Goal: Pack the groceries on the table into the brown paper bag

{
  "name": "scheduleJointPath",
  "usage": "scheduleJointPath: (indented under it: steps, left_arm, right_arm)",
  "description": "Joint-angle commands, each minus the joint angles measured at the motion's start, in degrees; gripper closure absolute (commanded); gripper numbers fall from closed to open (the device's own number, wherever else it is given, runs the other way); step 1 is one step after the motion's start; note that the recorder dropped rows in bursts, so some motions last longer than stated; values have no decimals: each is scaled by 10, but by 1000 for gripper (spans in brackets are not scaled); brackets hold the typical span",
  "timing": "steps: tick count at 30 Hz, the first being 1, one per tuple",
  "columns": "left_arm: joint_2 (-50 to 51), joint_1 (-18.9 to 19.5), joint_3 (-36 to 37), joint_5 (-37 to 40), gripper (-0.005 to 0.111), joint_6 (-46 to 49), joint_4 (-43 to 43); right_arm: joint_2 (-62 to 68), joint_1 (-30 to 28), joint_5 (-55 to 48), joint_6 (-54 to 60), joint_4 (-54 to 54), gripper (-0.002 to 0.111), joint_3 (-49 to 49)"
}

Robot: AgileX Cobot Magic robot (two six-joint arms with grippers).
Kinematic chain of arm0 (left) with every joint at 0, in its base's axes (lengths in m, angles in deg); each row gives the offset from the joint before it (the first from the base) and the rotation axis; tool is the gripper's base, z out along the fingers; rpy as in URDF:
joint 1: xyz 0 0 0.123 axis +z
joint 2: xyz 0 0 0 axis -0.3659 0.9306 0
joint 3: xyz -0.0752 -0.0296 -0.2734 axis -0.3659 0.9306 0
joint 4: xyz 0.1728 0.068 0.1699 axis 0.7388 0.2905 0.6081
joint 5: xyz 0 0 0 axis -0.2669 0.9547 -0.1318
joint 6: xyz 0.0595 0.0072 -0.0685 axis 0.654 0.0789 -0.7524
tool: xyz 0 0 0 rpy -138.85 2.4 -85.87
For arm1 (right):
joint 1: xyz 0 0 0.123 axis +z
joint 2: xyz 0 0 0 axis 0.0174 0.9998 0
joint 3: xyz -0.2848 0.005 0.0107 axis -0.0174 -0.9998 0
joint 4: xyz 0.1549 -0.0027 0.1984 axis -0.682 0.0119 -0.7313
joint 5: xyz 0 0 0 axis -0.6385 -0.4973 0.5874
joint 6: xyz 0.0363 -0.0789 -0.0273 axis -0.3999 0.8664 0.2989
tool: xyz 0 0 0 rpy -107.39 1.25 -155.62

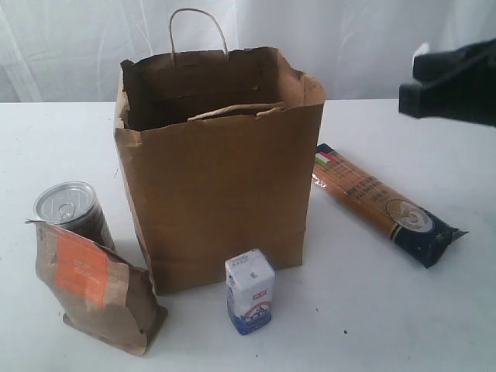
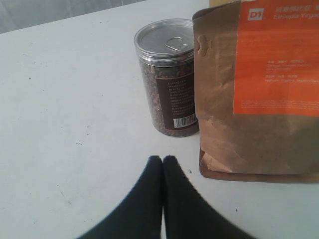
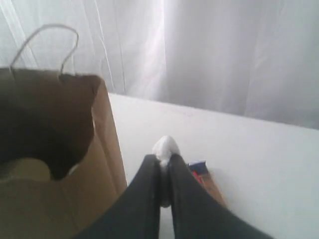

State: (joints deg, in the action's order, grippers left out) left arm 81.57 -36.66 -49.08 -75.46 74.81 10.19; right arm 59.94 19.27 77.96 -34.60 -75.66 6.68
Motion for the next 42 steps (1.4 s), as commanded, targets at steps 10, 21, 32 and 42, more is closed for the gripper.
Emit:
scheduleJointPath:
  steps: [10,21,32,42]
  left_arm:
    - [-2,2,2,-1,107,0,-2]
    - [-2,2,2,-1,107,0,-2]
    - [-2,2,2,-1,107,0,-2]
    - [-2,2,2,-1,107,0,-2]
  right_arm:
    - [53,94,-13,14,10,108,115]
    - [162,133,-57,19,10,108,198]
    - [251,133,-186,17,6,108,290]
    - [320,133,-303,0,-1,108,386]
